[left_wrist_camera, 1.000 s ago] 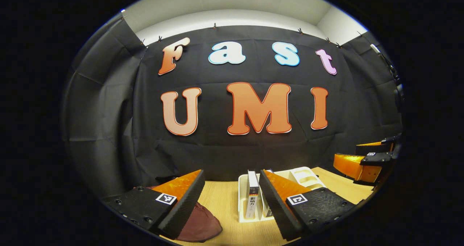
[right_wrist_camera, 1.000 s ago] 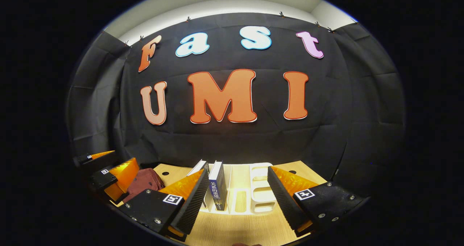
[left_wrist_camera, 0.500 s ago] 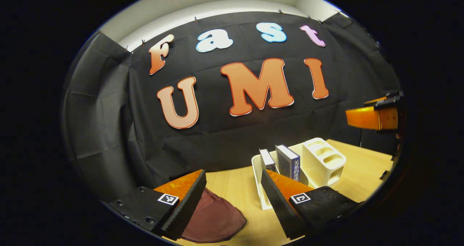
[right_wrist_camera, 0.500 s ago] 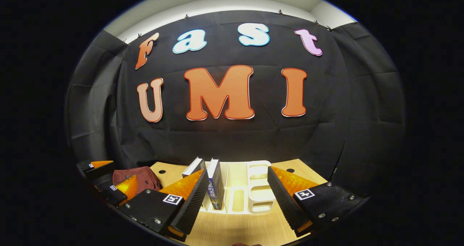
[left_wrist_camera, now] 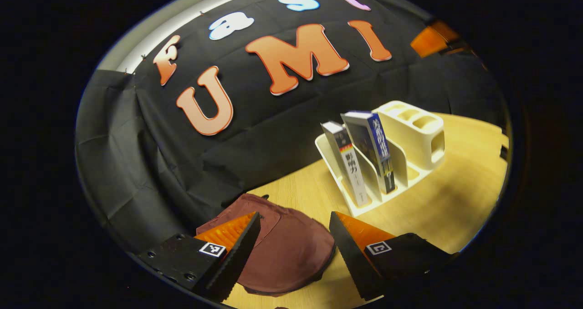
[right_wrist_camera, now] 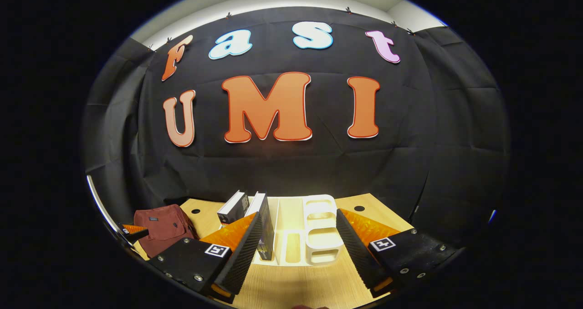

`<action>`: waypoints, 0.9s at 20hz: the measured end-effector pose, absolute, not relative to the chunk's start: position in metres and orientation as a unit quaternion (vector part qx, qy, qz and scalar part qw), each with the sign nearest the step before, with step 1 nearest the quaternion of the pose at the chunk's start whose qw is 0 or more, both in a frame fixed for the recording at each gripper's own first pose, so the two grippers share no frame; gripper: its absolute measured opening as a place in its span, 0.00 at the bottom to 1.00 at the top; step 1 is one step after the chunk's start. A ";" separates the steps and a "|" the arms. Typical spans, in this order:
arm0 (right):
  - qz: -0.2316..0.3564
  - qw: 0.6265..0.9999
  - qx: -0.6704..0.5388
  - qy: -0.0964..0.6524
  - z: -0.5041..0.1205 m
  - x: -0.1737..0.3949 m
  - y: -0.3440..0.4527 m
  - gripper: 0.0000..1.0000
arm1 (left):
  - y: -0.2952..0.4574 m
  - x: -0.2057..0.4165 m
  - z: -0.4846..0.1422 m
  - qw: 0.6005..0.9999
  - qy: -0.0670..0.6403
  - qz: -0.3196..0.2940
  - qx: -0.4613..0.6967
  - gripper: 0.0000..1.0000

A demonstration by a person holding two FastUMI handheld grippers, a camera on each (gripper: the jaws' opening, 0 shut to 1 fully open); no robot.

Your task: Open the schoolbag, grab two books from the bookshelf and put them into the schoolbag.

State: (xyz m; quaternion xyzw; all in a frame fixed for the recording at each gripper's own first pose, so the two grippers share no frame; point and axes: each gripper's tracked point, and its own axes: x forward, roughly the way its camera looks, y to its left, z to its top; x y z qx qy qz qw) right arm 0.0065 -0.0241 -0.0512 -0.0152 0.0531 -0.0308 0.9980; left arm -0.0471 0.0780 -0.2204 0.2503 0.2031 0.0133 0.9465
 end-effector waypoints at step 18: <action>-0.047 0.996 -0.022 0.071 -0.067 0.017 -0.041 0.96 | 0.129 -0.063 -0.368 0.847 0.369 -0.003 0.382 0.95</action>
